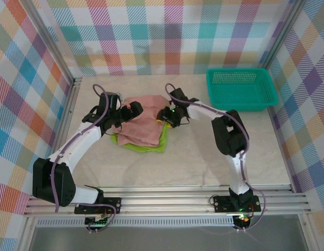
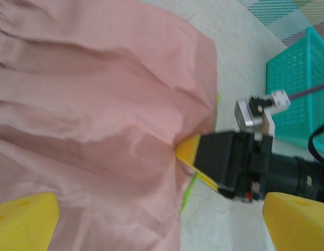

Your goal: Fold and stack the shorts

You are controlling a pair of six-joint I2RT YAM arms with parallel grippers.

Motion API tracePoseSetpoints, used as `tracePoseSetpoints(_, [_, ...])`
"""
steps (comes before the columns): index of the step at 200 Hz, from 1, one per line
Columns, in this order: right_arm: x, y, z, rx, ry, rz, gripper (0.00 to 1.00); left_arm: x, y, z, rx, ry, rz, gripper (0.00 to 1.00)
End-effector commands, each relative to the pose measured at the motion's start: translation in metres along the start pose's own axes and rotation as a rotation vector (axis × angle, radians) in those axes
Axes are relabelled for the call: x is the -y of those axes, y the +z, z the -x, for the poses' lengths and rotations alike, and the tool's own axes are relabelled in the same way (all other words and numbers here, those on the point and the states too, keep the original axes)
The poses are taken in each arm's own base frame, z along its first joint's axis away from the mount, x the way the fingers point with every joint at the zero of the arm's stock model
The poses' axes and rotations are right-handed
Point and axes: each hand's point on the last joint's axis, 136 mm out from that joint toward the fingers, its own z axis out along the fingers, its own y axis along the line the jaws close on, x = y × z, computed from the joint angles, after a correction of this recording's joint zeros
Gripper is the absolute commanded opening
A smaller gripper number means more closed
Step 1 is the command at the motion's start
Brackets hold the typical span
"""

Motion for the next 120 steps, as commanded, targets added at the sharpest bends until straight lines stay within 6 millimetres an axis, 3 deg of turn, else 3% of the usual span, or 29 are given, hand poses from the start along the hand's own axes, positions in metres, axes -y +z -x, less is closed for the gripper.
tracePoseSetpoints(1, [-0.039,0.022,0.015,-0.026,-0.028,0.088,0.52,-0.014,-0.002,0.004,0.029,0.002,0.041,1.0])
tracePoseSetpoints(46, [-0.086,0.064,0.053,-0.01,-0.186,0.177,0.55,-0.025,-0.001,0.018,0.063,-0.033,0.063,1.0])
tracePoseSetpoints(74, [-0.114,0.068,0.079,0.056,-0.199,0.296,0.6,-0.025,-0.006,0.036,0.105,-0.045,0.05,1.0])
tracePoseSetpoints(105, [-0.131,0.046,0.084,0.086,-0.225,0.331,0.75,-0.03,-0.001,0.056,0.122,-0.057,0.056,1.0])
tracePoseSetpoints(120, [-0.142,0.017,0.081,0.12,-0.266,0.319,0.79,-0.04,0.004,0.066,0.129,-0.093,0.07,1.0])
